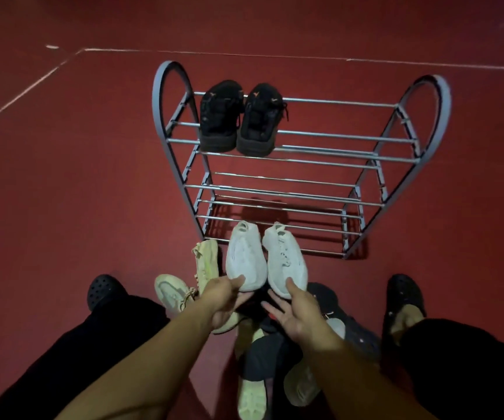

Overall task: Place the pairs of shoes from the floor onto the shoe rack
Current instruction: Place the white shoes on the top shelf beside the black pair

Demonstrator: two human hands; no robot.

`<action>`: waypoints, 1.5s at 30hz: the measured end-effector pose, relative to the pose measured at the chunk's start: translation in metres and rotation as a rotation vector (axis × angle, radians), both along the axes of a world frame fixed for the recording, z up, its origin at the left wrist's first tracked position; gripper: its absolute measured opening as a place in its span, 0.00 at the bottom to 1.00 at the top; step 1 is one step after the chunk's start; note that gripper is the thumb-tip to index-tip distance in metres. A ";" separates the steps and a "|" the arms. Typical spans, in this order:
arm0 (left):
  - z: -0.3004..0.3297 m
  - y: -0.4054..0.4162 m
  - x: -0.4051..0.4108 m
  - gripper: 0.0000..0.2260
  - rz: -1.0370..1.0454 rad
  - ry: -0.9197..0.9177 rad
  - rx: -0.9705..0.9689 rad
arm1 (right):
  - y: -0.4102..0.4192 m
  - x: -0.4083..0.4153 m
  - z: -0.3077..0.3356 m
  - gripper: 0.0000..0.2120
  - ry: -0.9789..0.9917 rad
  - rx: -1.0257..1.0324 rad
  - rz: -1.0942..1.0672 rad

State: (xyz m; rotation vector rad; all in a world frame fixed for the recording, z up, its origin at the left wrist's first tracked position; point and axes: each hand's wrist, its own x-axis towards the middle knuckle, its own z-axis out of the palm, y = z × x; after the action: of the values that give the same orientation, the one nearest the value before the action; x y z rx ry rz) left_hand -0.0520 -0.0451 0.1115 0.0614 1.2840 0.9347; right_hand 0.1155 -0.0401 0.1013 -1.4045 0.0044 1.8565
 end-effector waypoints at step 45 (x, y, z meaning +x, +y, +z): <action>0.209 0.174 0.108 0.17 0.018 0.230 0.506 | 0.182 0.115 0.193 0.19 -0.241 0.614 -0.166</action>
State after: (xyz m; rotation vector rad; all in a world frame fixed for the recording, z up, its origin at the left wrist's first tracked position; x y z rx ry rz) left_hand 0.0559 0.1287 0.3204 0.5663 1.2280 1.2781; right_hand 0.2306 0.1417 0.2939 -1.1357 -0.5113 1.3758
